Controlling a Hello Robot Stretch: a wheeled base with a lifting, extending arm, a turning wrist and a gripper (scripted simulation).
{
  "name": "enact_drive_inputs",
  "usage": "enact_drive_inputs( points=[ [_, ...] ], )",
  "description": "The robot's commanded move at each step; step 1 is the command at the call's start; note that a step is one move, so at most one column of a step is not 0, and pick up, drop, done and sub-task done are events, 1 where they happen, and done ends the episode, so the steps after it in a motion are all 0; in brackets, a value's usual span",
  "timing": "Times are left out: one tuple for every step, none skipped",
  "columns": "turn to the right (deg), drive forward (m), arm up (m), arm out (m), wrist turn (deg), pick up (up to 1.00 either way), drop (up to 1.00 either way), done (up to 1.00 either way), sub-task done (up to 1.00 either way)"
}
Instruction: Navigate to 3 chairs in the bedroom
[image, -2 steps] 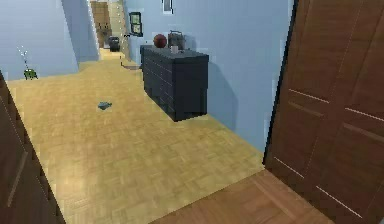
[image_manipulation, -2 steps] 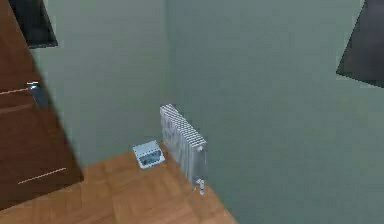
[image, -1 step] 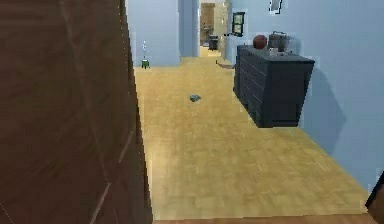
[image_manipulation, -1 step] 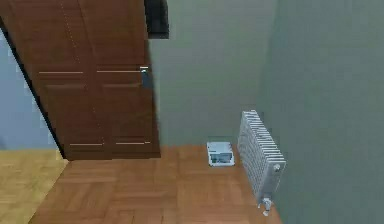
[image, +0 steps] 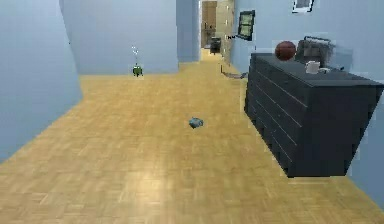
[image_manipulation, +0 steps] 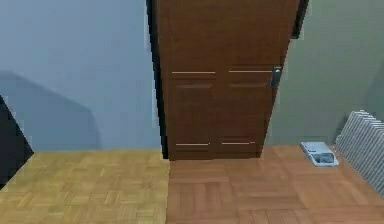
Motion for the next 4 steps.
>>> enact_drive_inputs(
  points=[
    [0.0, 1.0, 0.0, 0.0, 0.0, 0.0, 0.0, 0.0, 0.0],
    [-3.0, 0.0, 0.0, 0.0, 0.0, 0.0, 0.0, 0.0, 0.0],
    [-18.0, 0.0, 0.0, 0.0, 0.0, 0.0, 0.0, 0.0, 0.0],
    [0.0, 1.0, 0.0, 0.0, 0.0, 0.0, 0.0, 0.0, 0.0]
  ],
)
